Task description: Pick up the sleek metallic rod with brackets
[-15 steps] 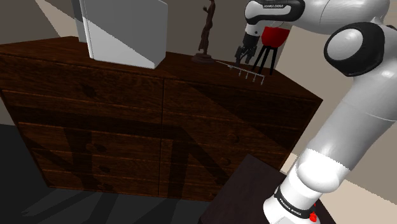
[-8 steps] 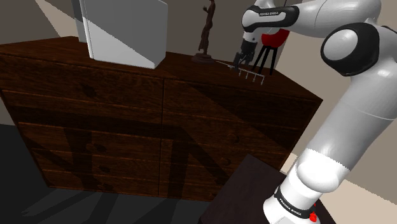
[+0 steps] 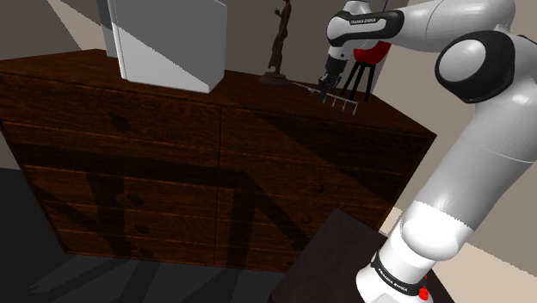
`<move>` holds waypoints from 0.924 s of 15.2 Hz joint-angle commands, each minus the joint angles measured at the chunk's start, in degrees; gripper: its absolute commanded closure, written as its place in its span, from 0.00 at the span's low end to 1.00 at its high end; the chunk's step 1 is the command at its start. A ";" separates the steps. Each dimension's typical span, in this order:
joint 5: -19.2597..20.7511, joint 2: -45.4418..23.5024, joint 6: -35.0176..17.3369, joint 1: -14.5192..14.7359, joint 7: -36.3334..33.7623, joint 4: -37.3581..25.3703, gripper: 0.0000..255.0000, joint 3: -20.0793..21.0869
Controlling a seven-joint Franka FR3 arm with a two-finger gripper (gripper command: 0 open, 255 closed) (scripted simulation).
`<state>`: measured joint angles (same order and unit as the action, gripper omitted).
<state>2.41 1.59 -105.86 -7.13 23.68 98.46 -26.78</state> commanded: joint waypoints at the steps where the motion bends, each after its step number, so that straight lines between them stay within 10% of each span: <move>1: 0.00 -0.02 0.00 -0.01 0.01 0.02 1.00 -0.01; 14: -0.95 -1.82 8.11 -0.21 0.79 -9.72 1.00 -0.24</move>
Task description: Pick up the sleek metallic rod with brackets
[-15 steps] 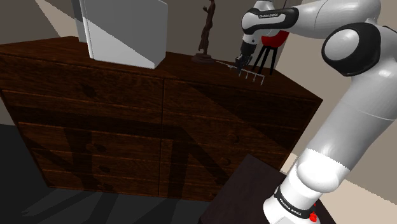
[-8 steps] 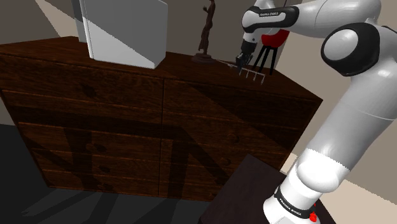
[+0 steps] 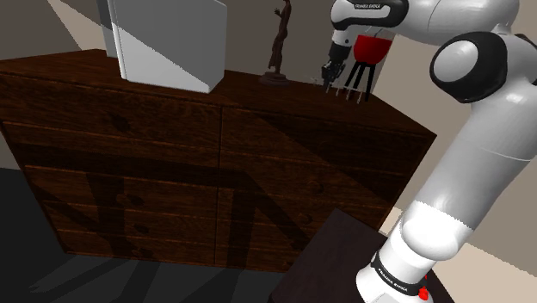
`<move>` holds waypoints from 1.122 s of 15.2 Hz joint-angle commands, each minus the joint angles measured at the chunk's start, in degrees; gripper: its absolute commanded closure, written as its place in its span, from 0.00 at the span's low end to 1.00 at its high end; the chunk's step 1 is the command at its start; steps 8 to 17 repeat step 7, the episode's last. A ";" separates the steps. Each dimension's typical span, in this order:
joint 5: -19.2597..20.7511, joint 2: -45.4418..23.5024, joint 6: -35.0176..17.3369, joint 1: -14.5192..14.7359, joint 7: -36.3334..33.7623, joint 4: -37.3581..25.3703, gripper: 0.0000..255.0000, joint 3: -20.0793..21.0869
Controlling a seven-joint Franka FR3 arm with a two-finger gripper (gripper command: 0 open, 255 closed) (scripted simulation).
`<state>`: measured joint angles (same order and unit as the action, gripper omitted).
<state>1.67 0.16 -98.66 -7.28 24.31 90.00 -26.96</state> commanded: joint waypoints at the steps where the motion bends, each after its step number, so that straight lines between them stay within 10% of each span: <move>1: -0.35 -0.68 1.76 -0.11 0.27 -2.35 1.00 -0.11; 17: -1.06 -2.05 5.36 -0.39 0.79 -7.19 1.00 -0.35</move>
